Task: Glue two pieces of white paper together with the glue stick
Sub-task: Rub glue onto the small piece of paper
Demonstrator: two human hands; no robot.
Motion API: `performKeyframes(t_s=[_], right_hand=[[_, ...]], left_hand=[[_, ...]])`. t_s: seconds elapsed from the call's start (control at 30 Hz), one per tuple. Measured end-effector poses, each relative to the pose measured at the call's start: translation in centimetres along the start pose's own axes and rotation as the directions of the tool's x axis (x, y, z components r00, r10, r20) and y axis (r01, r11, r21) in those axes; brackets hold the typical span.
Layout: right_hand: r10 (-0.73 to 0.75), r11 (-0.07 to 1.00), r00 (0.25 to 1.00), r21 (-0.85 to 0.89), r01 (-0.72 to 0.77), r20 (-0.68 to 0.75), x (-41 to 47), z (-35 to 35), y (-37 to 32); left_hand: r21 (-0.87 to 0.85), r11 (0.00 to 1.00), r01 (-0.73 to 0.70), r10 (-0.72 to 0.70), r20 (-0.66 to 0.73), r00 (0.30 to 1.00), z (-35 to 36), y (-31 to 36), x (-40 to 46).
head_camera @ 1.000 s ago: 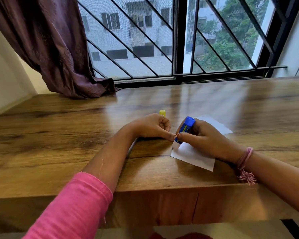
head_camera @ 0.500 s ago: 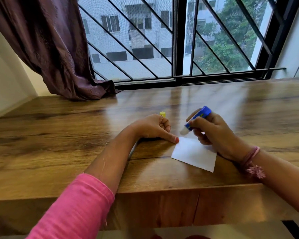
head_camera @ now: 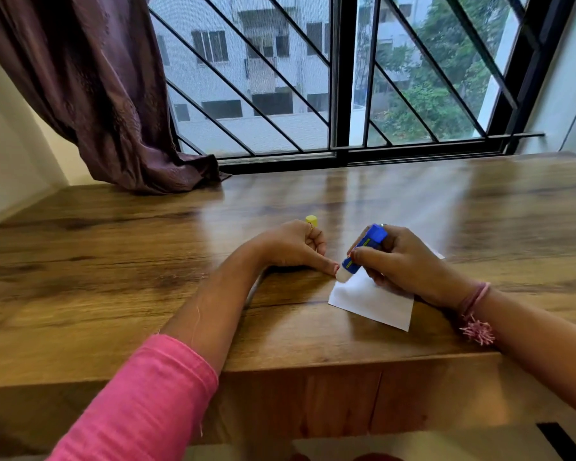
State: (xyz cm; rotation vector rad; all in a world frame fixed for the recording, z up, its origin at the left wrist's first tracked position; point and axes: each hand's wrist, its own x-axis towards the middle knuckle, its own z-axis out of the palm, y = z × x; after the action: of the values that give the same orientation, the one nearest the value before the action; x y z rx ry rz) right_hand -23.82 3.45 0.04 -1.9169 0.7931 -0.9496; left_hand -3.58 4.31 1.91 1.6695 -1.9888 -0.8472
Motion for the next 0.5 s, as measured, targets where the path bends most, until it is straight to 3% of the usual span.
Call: performKeyframes(t_s=[0.23,0.3,0.4,0.5], right_hand=[[0.065,0.996,0.997,-0.063,-0.064,0.027,0.3,0.0,0.7],[0.072,0.996,0.997,-0.047,-0.071,0.032,0.3,0.1,0.8],[0.073,0.996,0.997,-0.048,-0.071,0.040,0.4,0.2,0.7],[0.079,0.996,0.996,-0.050,-0.077,0.041,0.4,0.2,0.6]], left_hand=[[-0.021,1.000,-0.017,0.016,-0.040,0.999,-0.3,0.4,-0.7],[0.043,0.999,-0.005,0.008,-0.073,0.997,-0.8,0.7,-1.4],[0.201,0.979,-0.017,0.059,-0.205,0.977,-1.0,1.3,-3.4],[0.146,0.981,-0.130,0.170,-0.306,0.937,0.8,2.0,-6.7]])
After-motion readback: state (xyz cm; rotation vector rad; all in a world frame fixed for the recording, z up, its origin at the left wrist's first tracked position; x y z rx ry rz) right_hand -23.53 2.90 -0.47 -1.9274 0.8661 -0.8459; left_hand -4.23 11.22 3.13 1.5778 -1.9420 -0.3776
